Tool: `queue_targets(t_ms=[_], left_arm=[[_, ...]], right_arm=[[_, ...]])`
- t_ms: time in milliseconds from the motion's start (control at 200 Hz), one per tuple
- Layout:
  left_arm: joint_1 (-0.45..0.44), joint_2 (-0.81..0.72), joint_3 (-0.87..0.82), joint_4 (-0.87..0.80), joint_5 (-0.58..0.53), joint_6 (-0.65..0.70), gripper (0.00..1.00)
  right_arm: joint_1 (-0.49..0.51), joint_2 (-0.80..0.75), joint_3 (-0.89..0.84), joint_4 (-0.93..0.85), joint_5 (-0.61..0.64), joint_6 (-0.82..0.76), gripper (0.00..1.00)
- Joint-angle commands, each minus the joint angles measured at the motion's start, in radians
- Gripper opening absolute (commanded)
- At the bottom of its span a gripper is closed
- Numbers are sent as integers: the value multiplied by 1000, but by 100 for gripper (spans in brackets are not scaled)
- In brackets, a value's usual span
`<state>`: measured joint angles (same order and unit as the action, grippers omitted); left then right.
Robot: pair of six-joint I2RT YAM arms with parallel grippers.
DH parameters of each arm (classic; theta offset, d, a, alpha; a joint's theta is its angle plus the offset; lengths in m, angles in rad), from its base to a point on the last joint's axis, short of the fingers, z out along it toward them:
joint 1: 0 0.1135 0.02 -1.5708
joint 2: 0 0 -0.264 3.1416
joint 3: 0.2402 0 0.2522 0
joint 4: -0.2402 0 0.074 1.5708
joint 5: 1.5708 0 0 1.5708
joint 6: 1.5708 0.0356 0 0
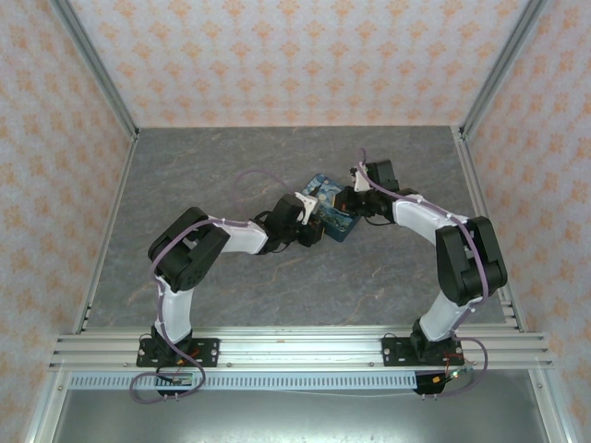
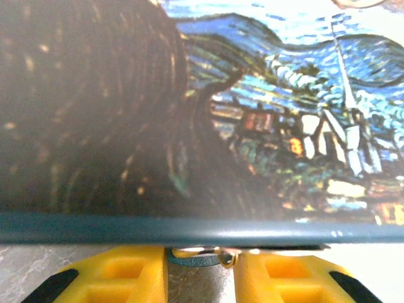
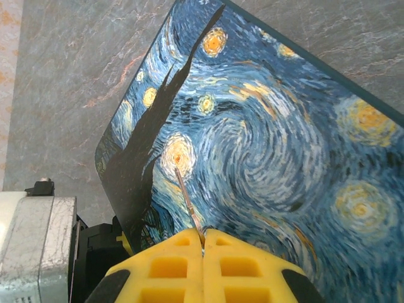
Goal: Unlock a padlock with a key
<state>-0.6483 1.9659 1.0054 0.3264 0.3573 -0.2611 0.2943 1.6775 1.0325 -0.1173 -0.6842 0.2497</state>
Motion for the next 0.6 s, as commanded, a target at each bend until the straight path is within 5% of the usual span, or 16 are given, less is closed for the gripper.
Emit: queue_targets(t_ms=[0,596], left_arm=[[-11,-50,-23,-2,-34,-23,29],[-20,-216,15,-184,70,-403,24]], right_arm=[[5,-75,13,-29,46,-7,0],[52,-488,-367,60,91,-68,0]])
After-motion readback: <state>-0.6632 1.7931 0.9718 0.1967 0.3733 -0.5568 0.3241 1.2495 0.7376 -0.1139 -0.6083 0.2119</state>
